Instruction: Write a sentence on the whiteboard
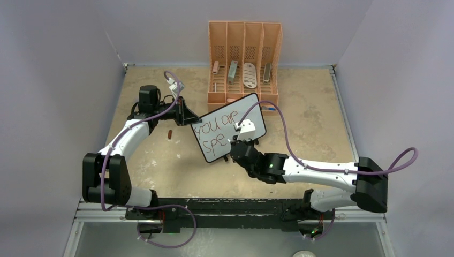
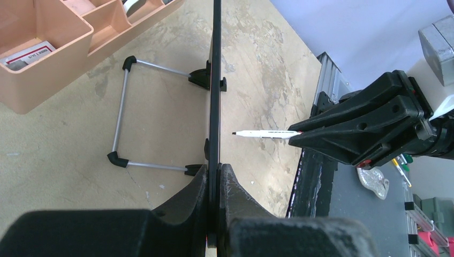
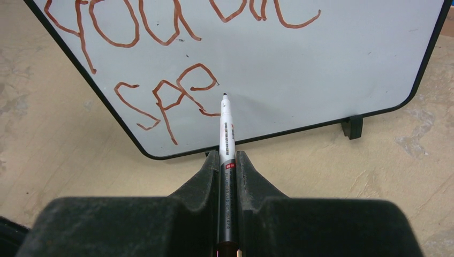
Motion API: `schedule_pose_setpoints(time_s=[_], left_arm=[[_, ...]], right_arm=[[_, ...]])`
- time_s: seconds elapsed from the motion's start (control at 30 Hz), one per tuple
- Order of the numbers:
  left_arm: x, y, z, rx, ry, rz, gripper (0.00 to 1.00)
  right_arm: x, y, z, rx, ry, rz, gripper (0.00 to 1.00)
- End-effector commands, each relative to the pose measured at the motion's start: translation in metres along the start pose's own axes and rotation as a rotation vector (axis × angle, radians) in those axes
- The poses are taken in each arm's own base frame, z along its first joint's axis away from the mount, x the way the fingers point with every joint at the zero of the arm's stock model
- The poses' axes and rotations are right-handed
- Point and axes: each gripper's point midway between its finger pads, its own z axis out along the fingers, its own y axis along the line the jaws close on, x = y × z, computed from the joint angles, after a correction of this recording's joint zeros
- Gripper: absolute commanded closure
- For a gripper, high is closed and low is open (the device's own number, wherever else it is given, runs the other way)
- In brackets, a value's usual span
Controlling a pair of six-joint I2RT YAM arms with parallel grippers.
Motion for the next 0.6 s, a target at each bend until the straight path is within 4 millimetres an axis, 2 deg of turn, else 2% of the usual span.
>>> schedule_pose_setpoints(time_s=[0.0, 0.57], left_arm=[[-0.013, -0.010, -0.001, 0.016, -0.014, 0.060, 1.00], [-0.013, -0.010, -0.001, 0.016, -0.012, 0.059, 1.00]], right_arm=[[-0.010, -0.009, 0.001, 0.024, -0.036, 0.024, 1.00], [-0.024, -0.013, 0.007, 0.012, -0.083, 0.082, 1.00]])
